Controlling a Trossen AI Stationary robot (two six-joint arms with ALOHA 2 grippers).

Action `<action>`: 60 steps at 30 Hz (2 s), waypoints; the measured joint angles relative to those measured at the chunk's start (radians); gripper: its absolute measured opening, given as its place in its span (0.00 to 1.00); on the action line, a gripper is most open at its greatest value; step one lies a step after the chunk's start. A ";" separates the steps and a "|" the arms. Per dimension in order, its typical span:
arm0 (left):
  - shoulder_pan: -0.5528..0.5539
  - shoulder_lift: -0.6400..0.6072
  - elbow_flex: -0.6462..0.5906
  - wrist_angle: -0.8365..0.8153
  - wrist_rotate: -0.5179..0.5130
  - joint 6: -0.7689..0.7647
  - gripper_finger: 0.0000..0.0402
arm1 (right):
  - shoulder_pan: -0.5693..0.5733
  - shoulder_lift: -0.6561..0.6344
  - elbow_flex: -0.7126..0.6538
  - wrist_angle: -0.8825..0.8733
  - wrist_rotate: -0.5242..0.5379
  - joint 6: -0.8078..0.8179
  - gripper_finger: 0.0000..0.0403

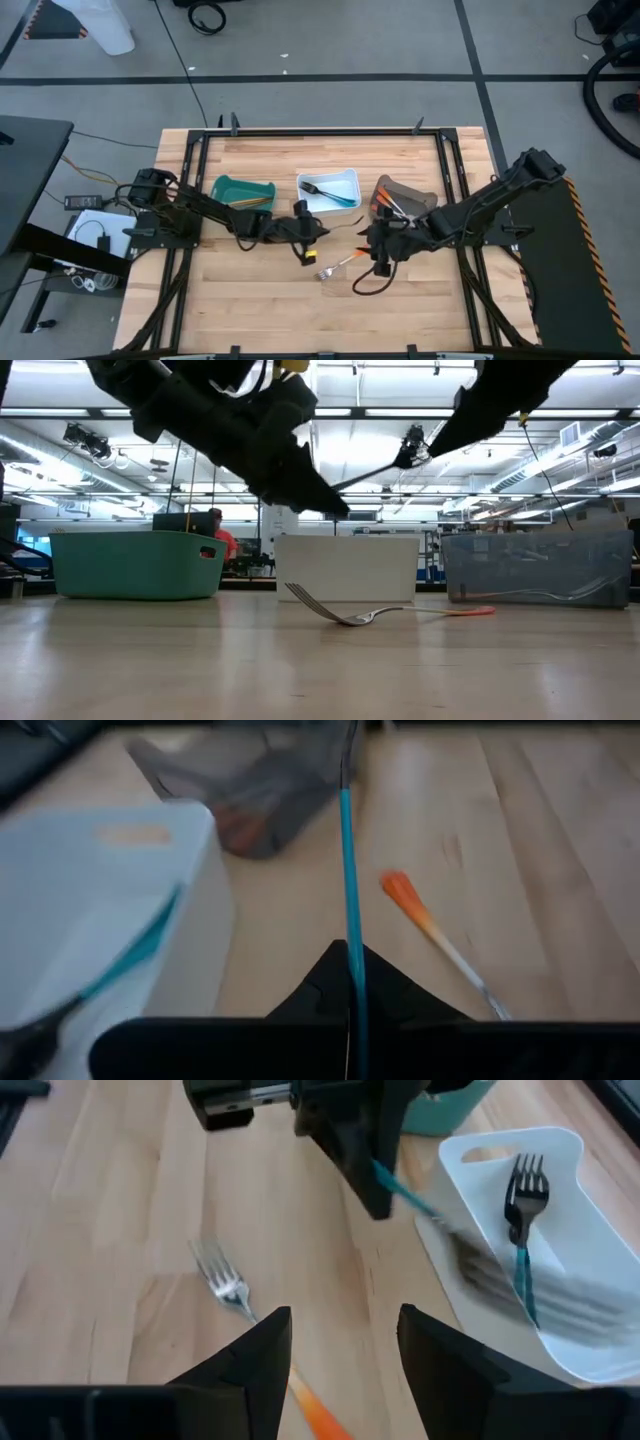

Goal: Sort silverware by color (type)
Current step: Put the blue fork into the white bin

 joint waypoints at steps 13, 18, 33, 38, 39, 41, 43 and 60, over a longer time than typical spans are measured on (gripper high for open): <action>0.004 0.000 0.000 0.356 -0.174 0.187 0.02 | -0.023 -0.001 -0.215 0.558 0.140 -0.095 0.45; 0.004 0.000 0.000 0.420 -0.174 0.206 0.02 | -0.053 0.000 -0.266 0.758 0.130 -0.204 0.45; 0.004 0.000 0.000 0.512 -0.175 0.266 0.03 | -0.146 0.000 -0.289 1.039 0.141 -0.326 0.45; 0.009 0.000 0.000 0.584 -0.065 0.272 0.03 | -0.160 0.001 -0.289 1.109 0.050 -0.397 0.45; 0.012 0.000 0.000 0.593 -0.043 0.271 0.03 | -0.160 0.001 -0.289 1.128 0.033 -0.418 0.44; 0.017 0.000 0.000 0.610 -0.008 0.261 0.03 | -0.159 -0.002 -0.289 1.166 -0.001 -0.443 0.44; 0.027 0.000 0.000 0.637 0.036 0.247 0.03 | -0.159 -0.002 -0.289 1.191 -0.027 -0.459 0.42; 0.049 0.000 0.000 0.653 0.081 0.185 0.03 | -0.192 -0.003 -0.289 1.255 -0.125 -0.514 0.14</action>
